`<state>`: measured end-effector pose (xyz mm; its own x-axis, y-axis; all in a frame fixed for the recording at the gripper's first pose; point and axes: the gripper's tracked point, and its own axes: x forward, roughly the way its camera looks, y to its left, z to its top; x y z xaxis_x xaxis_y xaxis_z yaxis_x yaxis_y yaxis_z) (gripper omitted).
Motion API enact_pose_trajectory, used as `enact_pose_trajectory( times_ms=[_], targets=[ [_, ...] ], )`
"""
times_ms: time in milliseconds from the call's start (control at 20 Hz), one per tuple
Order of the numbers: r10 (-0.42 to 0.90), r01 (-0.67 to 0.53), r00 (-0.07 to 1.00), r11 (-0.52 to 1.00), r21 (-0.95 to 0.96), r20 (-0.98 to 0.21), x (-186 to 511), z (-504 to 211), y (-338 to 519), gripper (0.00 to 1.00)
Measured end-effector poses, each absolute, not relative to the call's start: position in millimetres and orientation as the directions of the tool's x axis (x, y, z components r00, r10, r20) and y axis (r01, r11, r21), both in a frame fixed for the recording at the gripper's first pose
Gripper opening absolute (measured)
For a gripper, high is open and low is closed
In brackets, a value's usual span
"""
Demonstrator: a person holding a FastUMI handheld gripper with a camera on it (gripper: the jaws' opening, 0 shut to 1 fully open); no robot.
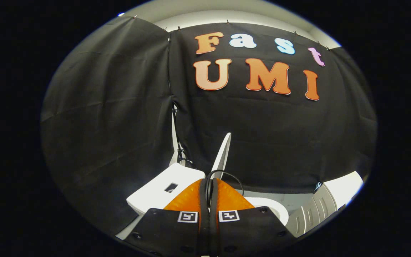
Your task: Open the toilet lid.
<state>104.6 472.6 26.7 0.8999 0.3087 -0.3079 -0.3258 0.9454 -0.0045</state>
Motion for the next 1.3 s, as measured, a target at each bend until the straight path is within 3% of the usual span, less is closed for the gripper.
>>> enact_pose_trajectory(
  times_ms=[700,1300],
  targets=[
    [0.337,-0.368,0.882,0.929,-0.035,-0.331,93.5,13.8,599.6,0.08],
    [0.313,-0.366,0.89,0.924,-0.109,-0.33,85.7,1.2,644.8,0.08]
  ],
)
